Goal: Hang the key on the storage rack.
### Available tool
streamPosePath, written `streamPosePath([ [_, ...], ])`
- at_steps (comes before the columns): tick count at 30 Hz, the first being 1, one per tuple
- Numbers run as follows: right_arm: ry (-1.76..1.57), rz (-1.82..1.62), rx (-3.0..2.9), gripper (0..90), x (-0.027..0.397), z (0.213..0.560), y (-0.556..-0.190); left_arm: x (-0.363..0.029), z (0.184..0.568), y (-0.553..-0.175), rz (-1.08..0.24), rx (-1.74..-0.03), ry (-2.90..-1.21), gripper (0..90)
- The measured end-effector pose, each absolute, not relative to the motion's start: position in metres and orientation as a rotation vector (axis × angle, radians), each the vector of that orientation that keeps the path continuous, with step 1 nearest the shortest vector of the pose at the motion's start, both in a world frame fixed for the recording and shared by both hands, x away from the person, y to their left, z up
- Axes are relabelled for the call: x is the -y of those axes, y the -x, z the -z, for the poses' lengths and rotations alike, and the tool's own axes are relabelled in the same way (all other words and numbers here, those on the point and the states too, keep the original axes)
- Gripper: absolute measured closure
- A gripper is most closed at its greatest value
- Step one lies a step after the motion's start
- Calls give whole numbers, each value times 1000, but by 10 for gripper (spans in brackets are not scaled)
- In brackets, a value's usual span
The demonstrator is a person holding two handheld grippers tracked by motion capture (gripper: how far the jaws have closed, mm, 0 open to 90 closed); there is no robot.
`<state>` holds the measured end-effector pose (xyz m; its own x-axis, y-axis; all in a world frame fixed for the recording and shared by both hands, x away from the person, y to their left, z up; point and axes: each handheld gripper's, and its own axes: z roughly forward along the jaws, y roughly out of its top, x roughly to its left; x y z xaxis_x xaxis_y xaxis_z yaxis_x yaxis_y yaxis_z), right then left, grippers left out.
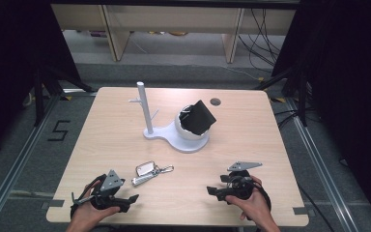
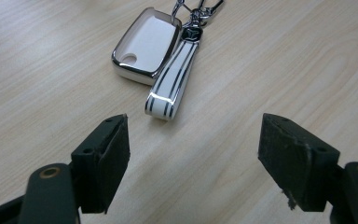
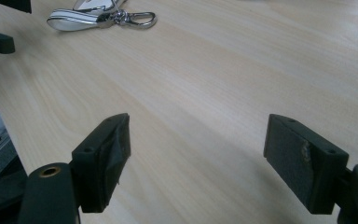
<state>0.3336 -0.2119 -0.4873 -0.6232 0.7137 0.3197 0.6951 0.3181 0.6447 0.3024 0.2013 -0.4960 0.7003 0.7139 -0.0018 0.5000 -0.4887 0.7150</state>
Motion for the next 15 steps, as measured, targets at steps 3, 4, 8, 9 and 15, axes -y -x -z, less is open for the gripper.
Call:
streamPosePath([
  [3, -1368, -1224, -2531, 241, 214, 488, -328, -200, 494, -303, -386, -914, -2200, 248],
  [4, -1354, -1240, -2531, 241, 214, 489, -328, -199, 494, -304, -388, -911, -2206, 248],
  [8, -1296, -1240, -2539, 241, 218, 491, -325, -195, 489, -310, -412, -896, -2200, 248],
  [9, -1386, -1211, -2526, 241, 216, 489, -321, -193, 488, -311, -415, -902, -2181, 248],
  [15, -1327, -1205, -2552, 242, 217, 493, -315, -185, 485, -324, -418, -884, -2197, 247],
])
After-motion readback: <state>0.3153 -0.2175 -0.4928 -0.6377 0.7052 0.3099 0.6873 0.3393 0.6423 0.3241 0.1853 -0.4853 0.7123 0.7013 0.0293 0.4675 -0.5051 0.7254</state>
